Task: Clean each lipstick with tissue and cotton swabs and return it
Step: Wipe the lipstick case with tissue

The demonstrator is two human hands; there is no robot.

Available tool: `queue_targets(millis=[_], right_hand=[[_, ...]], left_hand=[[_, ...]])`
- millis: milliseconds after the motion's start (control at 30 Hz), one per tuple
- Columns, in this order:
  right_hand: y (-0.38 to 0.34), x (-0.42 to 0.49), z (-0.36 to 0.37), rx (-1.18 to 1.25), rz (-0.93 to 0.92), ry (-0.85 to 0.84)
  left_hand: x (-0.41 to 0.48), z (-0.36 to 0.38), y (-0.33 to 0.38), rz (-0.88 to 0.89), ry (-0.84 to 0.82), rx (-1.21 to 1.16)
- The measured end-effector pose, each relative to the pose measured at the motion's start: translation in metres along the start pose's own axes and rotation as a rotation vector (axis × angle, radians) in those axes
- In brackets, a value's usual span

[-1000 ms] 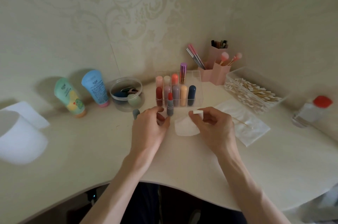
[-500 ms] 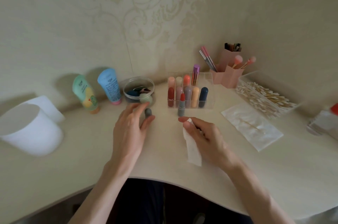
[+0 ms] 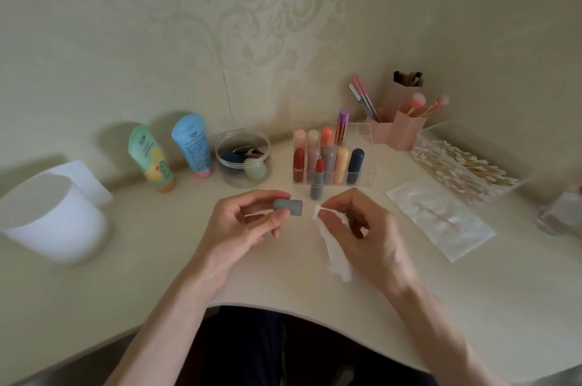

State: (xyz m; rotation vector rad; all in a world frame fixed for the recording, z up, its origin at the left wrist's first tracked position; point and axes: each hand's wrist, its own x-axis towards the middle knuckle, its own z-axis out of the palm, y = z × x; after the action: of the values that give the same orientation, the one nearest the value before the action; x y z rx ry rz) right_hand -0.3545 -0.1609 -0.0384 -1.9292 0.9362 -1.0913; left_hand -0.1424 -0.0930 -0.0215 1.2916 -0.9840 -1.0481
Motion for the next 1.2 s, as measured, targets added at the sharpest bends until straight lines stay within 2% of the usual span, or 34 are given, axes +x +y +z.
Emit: queue_targets(millis=[167, 267, 667, 733, 1000, 1200], right_hand=[[-0.009, -0.003, 0.006, -0.034, -0.124, 0.104], [-0.008, -0.004, 0.010, -0.023, -0.137, 0.108], [-0.009, -0.002, 0.009, 0.394, 0.074, -0.243], [-0.010, -0.002, 0.010, 0.421, 0.077, -0.231], [-0.011, -0.006, 0.015, 0.192, -0.015, -0.053], [-0.008, -0.006, 0.024, 0.265, -0.009, -0.012]], left_hand=[[-0.001, 0.010, -0.002, -0.027, -0.030, -0.088], [-0.002, 0.014, -0.004, -0.044, -0.012, -0.125], [-0.003, 0.014, -0.004, -0.059, 0.121, -0.246], [-0.004, 0.014, -0.005, -0.056, 0.113, -0.246], [-0.005, 0.013, -0.006, -0.039, 0.081, -0.250], [-0.006, 0.015, -0.007, -0.018, 0.056, -0.188]])
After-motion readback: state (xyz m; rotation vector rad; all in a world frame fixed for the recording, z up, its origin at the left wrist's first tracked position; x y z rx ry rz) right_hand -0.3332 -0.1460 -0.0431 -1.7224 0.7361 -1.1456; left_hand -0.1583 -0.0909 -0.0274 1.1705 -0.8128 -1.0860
